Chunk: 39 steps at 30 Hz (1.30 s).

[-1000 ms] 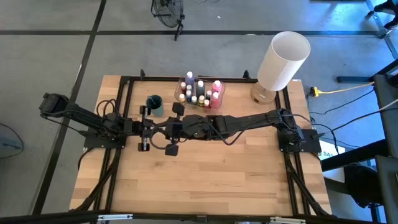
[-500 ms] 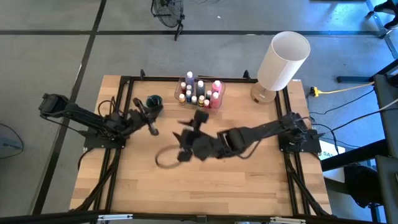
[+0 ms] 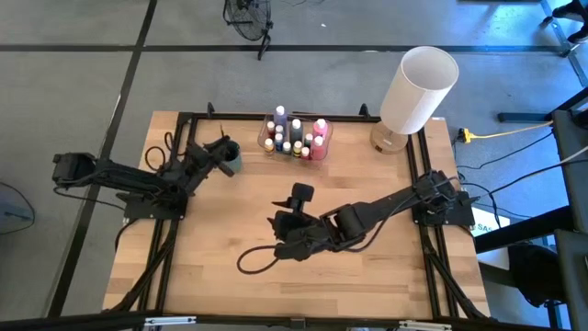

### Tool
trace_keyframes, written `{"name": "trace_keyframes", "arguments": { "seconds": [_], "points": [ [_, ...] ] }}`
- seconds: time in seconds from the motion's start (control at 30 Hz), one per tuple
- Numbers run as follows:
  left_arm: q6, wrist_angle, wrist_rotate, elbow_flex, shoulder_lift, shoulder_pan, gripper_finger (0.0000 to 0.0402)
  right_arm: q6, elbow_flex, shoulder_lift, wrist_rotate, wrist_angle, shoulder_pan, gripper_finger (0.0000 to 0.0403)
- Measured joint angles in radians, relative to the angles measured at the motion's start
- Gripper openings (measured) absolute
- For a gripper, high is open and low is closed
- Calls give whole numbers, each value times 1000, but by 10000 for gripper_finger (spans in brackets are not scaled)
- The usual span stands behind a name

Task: Pick & Place Paint Supplies
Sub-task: Put the silver paint brush into the green cup

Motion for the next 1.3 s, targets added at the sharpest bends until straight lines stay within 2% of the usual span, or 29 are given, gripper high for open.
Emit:
{"name": "trace_keyframes", "arguments": {
  "seconds": [0.2, 0.37, 0.57, 0.87, 1.13, 1.3],
  "points": [
    [45, -15, -89, 0, 32, 0, 8, 19, -17, 0, 0, 2, -7, 201],
    [8, -14, -91, 0, 111, 0, 8, 19, -17, 0, 1, 3, -12, 201],
    [-2, 61, -103, 0, 204, 11, 11, 20, -17, 0, 1, 12, -21, 201],
    [-2, 80, -103, 0, 259, 11, 17, 19, -17, 0, 0, 11, -21, 201],
    [9, 77, -5, 0, 259, 52, 40, 20, -17, 0, -14, 11, -21, 201],
    [0, 76, 4, 0, 259, 65, 67, 20, -17, 0, -32, 11, -21, 201]
  ]
}}
